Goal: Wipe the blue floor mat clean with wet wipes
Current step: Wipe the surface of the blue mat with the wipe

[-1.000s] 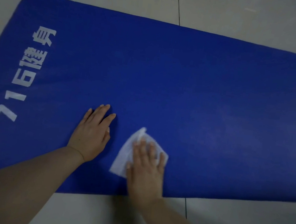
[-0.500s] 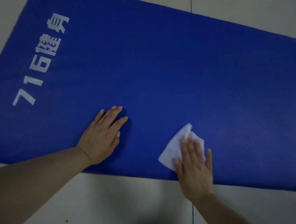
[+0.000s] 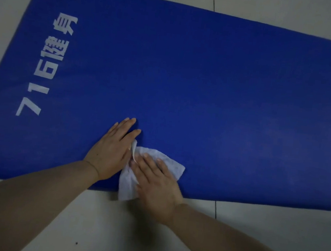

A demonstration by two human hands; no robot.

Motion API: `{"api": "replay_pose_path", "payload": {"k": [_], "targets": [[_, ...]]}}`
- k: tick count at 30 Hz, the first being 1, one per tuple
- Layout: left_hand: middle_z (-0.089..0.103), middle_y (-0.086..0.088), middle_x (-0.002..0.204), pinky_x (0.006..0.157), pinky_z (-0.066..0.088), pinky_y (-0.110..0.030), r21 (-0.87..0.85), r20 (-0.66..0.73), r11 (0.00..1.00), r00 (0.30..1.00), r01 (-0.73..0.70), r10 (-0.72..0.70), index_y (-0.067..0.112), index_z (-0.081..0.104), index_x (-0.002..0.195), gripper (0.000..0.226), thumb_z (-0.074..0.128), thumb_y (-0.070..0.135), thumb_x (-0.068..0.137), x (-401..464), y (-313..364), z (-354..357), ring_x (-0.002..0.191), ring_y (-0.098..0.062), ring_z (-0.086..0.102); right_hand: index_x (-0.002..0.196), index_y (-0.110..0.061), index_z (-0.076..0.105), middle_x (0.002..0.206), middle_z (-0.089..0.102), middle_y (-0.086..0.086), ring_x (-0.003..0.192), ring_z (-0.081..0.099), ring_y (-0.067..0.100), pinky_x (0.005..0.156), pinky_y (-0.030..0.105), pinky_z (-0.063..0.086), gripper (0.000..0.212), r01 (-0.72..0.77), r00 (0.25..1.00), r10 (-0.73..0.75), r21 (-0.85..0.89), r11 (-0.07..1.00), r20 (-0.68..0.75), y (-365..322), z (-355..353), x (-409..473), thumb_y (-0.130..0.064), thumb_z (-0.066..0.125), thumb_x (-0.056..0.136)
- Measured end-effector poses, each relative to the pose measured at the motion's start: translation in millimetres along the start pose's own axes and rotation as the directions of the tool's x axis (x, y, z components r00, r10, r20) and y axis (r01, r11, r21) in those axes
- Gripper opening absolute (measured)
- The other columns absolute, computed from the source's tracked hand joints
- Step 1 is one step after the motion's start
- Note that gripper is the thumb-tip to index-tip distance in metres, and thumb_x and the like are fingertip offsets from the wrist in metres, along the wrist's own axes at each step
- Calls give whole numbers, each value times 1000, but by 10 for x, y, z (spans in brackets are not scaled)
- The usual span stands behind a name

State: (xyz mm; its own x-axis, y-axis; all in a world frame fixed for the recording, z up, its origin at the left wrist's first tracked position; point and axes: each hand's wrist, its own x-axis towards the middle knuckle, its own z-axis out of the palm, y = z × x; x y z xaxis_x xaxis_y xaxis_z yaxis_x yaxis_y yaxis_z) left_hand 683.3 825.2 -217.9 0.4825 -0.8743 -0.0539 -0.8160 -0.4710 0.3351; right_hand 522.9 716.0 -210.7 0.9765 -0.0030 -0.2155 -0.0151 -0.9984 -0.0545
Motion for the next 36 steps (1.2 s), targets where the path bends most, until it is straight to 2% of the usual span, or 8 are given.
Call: {"api": "replay_pose_path", "payload": {"k": [4,8,14,19,22,26,31,36], "targets": [[35,-18,150,112,21,-46,15,7,1000,1000,-12,12,2,48,136,50,27,22,95,-11,-17,8,139,-30,31,148,-14,22,154,20,7,144,16,20,115,42,11,64,152,987,-159,-165,974,-27,650,119,-576,-31,32,87],[35,-18,150,112,21,-45,14,-14,1000,1000,-18,19,2,48,136,53,23,24,94,-15,-11,13,138,-31,32,153,-13,10,156,14,9,147,4,22,115,44,10,65,70,998,-68,-181,981,15,1097,149,-1003,-37,26,95],[34,-19,150,113,22,-45,-1,-31,1000,999,-13,13,1,48,136,45,54,5,92,-13,12,6,139,-32,31,147,-12,18,156,19,8,146,13,25,110,52,19,65,-36,998,35,-11,999,-53,476,132,-484,-43,28,90],[33,-20,151,112,21,-44,41,1,999,1000,-14,14,0,48,136,49,58,4,88,-1,11,-20,139,-32,31,147,-14,21,158,19,3,147,12,22,116,50,12,60,-33,997,34,12,999,-71,-17,29,58,-45,20,95],[32,-18,151,113,21,-44,31,5,1000,1000,-7,7,1,47,137,49,58,2,89,-12,11,-24,140,-31,30,145,-14,22,154,15,5,145,16,20,117,46,12,57,39,997,-40,-15,999,-63,144,36,-21,-44,20,96],[34,-16,151,113,17,-43,2,-27,1000,1000,15,-15,2,48,137,42,45,5,95,-17,37,-20,140,-31,31,143,-12,33,149,27,9,140,28,22,114,42,16,55,58,996,-63,-86,995,-61,675,71,-388,-42,22,99],[33,-16,152,114,17,-42,-30,-25,999,999,28,-29,2,48,137,44,52,4,93,-16,52,4,141,-31,29,147,-11,21,152,29,12,145,15,22,112,42,13,56,-6,1000,8,-141,990,16,1354,67,-953,-43,10,103],[34,-14,151,114,19,-43,-13,-35,998,998,55,-55,3,49,135,42,38,15,97,-17,55,36,141,-29,29,146,-9,21,153,28,14,146,13,24,110,46,17,57,-82,996,80,-68,994,-25,1057,50,-828,-44,9,103]]}}
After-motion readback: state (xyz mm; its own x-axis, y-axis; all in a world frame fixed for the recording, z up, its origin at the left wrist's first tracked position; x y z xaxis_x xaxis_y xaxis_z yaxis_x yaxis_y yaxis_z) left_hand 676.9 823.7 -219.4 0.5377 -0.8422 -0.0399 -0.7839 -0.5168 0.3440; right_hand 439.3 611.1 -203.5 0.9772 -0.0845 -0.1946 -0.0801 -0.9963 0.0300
